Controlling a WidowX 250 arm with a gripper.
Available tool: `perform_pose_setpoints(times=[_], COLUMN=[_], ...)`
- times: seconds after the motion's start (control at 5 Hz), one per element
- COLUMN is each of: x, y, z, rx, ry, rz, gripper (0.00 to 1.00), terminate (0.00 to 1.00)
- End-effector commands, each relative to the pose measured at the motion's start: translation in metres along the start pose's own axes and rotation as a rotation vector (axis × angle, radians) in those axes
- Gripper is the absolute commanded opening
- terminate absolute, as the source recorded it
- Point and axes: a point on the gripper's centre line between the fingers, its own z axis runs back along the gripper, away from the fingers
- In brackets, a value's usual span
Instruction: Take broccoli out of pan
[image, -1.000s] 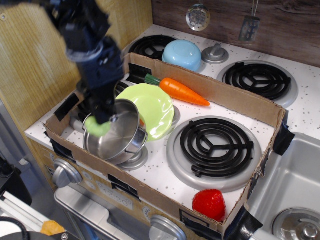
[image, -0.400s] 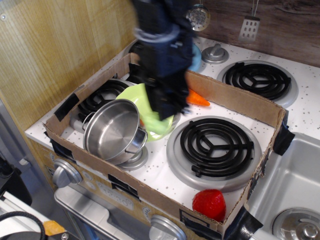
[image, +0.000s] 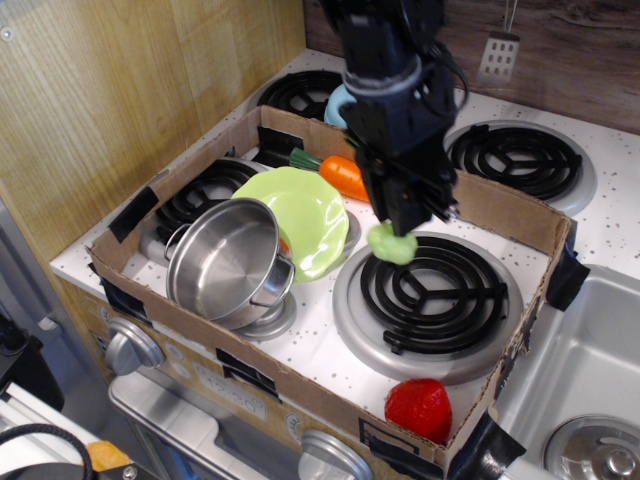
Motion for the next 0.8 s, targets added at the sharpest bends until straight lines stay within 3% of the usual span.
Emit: perform_pose_setpoints(times=[0.0,0.2,0.4,0.6], x=[0.021,0.017,0.008,-0.008], y=[-0.012,-0.037,-0.049,-0.049], z=[-0.006,-0.005,0.004,0.006], rx=[-0.030,0.023,0.120,0.130], ry=[-0.079,-0.037,0.022,0.055], rz=[0.010,0.101,0.147,0.143], gripper=[0.00,0.00,0.00,0.00], terminate=[0.00,0.00,0.00,0.00])
